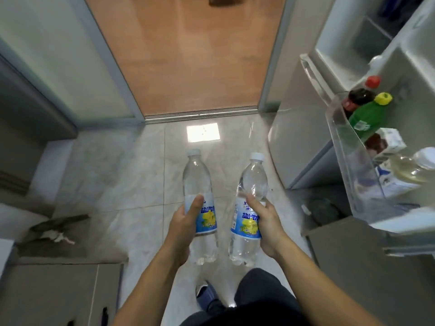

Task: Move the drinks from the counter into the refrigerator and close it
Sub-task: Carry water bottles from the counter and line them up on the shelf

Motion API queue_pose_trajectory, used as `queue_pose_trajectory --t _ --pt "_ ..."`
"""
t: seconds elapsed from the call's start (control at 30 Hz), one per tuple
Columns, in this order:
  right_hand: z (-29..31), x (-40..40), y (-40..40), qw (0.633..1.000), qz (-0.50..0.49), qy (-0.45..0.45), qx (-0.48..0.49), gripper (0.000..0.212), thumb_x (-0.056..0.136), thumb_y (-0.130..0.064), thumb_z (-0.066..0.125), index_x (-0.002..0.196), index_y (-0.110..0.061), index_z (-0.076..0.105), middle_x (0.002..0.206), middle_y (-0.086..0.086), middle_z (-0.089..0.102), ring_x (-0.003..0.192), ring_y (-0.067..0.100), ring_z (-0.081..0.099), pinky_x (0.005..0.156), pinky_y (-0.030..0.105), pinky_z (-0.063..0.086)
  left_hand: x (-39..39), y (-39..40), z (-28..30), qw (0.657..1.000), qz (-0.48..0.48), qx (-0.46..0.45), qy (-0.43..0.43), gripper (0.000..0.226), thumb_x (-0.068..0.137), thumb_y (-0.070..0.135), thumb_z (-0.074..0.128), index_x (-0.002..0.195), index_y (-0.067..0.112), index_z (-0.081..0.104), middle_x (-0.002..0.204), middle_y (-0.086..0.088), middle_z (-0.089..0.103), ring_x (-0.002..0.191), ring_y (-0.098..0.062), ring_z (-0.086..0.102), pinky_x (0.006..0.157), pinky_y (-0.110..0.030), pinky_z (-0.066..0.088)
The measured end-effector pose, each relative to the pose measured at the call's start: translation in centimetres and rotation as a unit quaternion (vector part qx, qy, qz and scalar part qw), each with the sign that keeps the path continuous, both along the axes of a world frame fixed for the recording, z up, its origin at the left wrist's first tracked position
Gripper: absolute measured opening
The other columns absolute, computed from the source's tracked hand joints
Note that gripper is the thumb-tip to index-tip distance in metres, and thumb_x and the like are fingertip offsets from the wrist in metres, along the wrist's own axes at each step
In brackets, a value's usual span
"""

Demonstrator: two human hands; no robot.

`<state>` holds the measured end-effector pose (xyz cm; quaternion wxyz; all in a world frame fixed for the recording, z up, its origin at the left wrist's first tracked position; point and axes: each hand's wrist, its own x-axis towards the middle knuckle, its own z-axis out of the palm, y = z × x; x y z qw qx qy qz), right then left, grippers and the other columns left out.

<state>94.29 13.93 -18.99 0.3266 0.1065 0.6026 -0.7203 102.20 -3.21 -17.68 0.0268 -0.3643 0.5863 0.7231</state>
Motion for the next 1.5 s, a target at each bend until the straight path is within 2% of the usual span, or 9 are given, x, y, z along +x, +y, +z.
queue_pose_trajectory --t 0.1,0.33,0.7,0.83,1.0,1.17,1.27,1.37,1.5 --pt "0.1 -2.8 -2.4 1.000 -0.004 0.003 -0.006 0.066 0.074 -0.050 0.068 0.127 -0.012 0.060 0.107 0.016 0.074 0.096 0.036 0.073 0.083 0.046 0.060 -2.9 -2.4 -0.2 1.000 0.006 0.000 -0.001 0.068 0.063 0.072 0.059 0.105 0.018 0.067 0.091 -0.002 0.078 0.082 -0.021 0.076 0.061 -0.028 0.058" --pt "-1.4 -12.2 -6.9 1.000 -0.015 0.007 -0.004 0.061 0.075 -0.053 0.067 0.125 -0.018 0.062 0.106 0.011 0.075 0.093 0.031 0.074 0.077 0.042 0.061 -12.4 -6.8 -0.9 1.000 -0.016 -0.022 -0.004 0.069 0.065 0.072 0.057 0.108 0.019 0.066 0.090 0.002 0.077 0.082 -0.017 0.075 0.057 -0.022 0.057" --pt "-0.2 -30.1 -10.0 0.998 -0.058 0.006 -0.028 0.049 0.078 -0.053 0.070 0.114 -0.022 0.071 0.111 0.015 0.073 0.098 0.036 0.072 0.085 0.050 0.060 -31.2 -10.9 1.4 0.998 -0.049 -0.042 0.016 0.063 0.065 0.068 0.059 0.104 0.019 0.065 0.087 0.000 0.077 0.079 -0.016 0.075 0.056 -0.022 0.057" --pt "-0.3 -35.0 -9.9 0.994 -0.104 0.000 -0.022 0.056 0.074 -0.056 0.069 0.118 -0.021 0.070 0.111 0.011 0.074 0.099 0.033 0.073 0.085 0.048 0.060 -37.6 -10.9 1.1 0.995 -0.095 -0.040 0.020 0.061 0.069 0.067 0.058 0.105 0.018 0.063 0.087 0.001 0.077 0.079 -0.016 0.075 0.058 -0.022 0.057" --pt "-0.9 -40.4 -9.7 0.986 -0.167 -0.003 -0.005 0.037 0.089 -0.044 0.064 0.116 -0.019 0.070 0.109 0.013 0.074 0.098 0.035 0.072 0.084 0.047 0.060 -46.0 -11.4 -0.1 0.988 -0.151 -0.020 0.016 0.054 0.074 0.062 0.058 0.104 0.017 0.064 0.084 0.001 0.077 0.074 -0.014 0.075 0.053 -0.019 0.054" --pt "-0.1 -46.0 -10.8 0.966 -0.257 -0.005 0.026 0.077 0.056 -0.062 0.078 0.116 -0.017 0.068 0.104 0.012 0.076 0.092 0.032 0.074 0.076 0.040 0.062 -55.1 -12.3 -0.7 0.974 -0.225 0.009 0.024 0.057 0.068 0.063 0.062 0.103 0.019 0.066 0.086 -0.003 0.078 0.075 -0.017 0.075 0.055 -0.023 0.056" --pt "0.8 -49.0 -11.5 0.943 -0.331 -0.019 0.019 0.081 0.042 -0.063 0.081 0.110 -0.022 0.064 0.096 0.008 0.077 0.084 0.026 0.076 0.067 0.035 0.061 -60.4 -12.8 0.1 0.956 -0.292 0.011 0.038 0.058 0.066 0.066 0.062 0.103 0.021 0.067 0.088 -0.004 0.077 0.078 -0.019 0.076 0.059 -0.026 0.058" --pt "2.2 -51.9 -11.8 0.917 -0.400 -0.006 0.009 0.079 0.048 -0.059 0.081 0.115 -0.021 0.063 0.101 0.010 0.076 0.088 0.027 0.075 0.075 0.040 0.062 -65.8 -12.5 1.6 0.936 -0.347 0.018 0.060 0.055 0.071 0.066 0.063 0.105 0.023 0.069 0.091 -0.003 0.078 0.082 -0.020 0.075 0.063 -0.027 0.057" --pt "4.3 -54.9 -10.8 0.885 -0.464 0.021 0.013 0.055 0.071 -0.048 0.075 0.117 -0.019 0.064 0.106 0.012 0.075 0.092 0.029 0.075 0.075 0.039 0.062 -71.8 -9.9 3.8 0.906 -0.417 0.025 0.072 0.033 0.085 0.057 0.063 0.102 0.030 0.071 0.092 0.002 0.078 0.082 -0.015 0.075 0.064 -0.025 0.055"
